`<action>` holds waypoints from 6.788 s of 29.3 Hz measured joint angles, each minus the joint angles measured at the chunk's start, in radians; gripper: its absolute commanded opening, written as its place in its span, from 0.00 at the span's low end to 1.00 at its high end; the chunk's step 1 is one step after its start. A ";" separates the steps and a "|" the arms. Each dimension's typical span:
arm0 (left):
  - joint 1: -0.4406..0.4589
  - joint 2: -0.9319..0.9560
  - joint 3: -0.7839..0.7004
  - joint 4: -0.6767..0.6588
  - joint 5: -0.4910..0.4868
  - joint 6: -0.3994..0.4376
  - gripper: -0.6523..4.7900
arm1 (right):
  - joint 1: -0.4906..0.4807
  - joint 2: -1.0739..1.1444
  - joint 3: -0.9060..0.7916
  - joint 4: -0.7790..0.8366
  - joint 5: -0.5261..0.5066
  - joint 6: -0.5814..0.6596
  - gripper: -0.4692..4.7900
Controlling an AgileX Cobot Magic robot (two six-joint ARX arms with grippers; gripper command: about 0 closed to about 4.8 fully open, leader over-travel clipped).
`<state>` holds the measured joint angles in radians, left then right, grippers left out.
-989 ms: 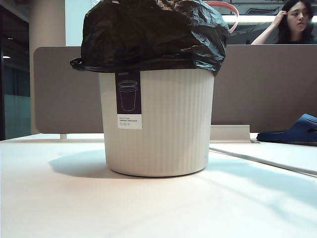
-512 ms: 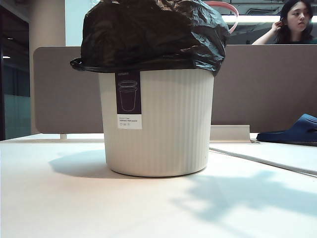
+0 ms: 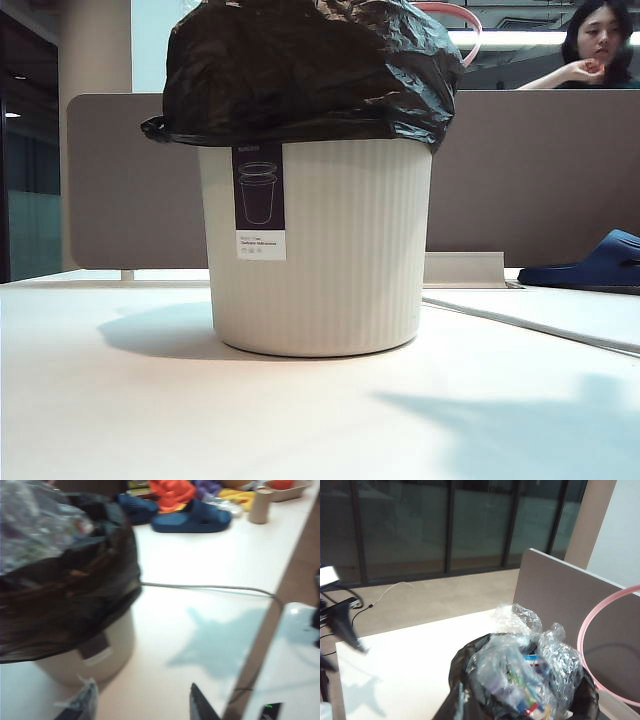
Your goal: Open the ring lid of the trash can, pull out the black garbage bag inside, and place it on the table.
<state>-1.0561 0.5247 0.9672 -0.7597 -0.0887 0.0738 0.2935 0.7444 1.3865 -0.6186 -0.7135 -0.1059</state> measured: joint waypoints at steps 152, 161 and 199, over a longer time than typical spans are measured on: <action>0.876 0.688 -0.574 1.593 0.663 -0.969 0.21 | 0.151 -0.044 -0.780 0.737 0.109 0.337 0.08; 0.876 0.688 -0.574 1.594 0.652 -0.967 0.11 | 0.151 -0.044 -0.780 0.737 0.090 0.340 0.08; 0.847 0.694 -0.547 1.615 0.569 -1.054 0.60 | 0.151 -0.044 -0.780 0.737 0.089 0.342 0.08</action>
<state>-0.2089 1.2186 0.4202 0.8551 0.4801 -0.9806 0.4442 0.7006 0.6067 0.1188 -0.6250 0.2363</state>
